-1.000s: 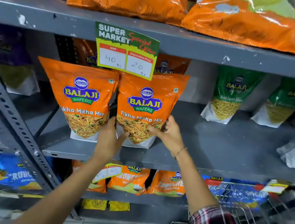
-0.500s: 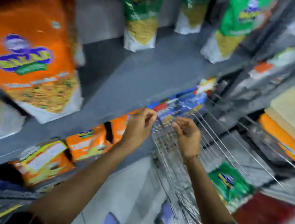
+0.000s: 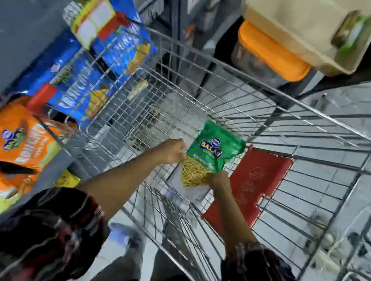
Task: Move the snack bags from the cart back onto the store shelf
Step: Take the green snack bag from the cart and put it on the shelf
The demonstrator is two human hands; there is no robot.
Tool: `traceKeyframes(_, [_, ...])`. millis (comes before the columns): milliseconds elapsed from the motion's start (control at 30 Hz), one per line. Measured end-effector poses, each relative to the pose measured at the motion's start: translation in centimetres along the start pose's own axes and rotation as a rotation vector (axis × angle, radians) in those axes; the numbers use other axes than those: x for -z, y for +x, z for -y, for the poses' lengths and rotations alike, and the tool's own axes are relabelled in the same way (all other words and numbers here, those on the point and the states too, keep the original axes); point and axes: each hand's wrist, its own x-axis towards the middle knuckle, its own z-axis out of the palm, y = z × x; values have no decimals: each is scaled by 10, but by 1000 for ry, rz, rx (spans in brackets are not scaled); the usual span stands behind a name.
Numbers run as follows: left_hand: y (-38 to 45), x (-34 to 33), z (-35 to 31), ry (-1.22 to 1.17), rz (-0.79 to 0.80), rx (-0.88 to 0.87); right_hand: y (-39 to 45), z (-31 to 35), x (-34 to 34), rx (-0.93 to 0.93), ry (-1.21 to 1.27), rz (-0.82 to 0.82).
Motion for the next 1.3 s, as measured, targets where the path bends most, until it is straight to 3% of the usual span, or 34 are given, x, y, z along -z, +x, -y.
traceKeyframes(100, [37, -22, 5, -50, 71, 75, 17, 1, -19, -65, -1, -23])
traceKeyframes(300, [80, -58, 6, -212, 45, 205, 40, 8, -40, -285, 251, -226])
traceKeyframes(600, [83, -78, 23, -452, 11, 238, 57, -9, -34, -194, 498, -132])
traceKeyframes(733, [79, -80, 25, -552, -95, 259, 57, -7, -29, -178, 514, -110])
traceKeyframes(833, [74, -71, 29, -706, -112, 292, 55, -5, -26, -71, 484, -80])
traceKeyframes(933, [57, -56, 34, -871, -14, 253, 43, -1, -18, 36, 461, -26])
traceKeyframes(1067, [26, -23, 32, -854, 16, 191, 23, 20, 5, 277, 358, 2])
traceKeyframes(1167, [-5, 13, 28, -886, -57, 111, 2, 44, 25, 397, 409, 75])
traceKeyframes(1300, [-56, 59, 24, -898, -297, -56, -39, 85, 43, 576, 496, 153])
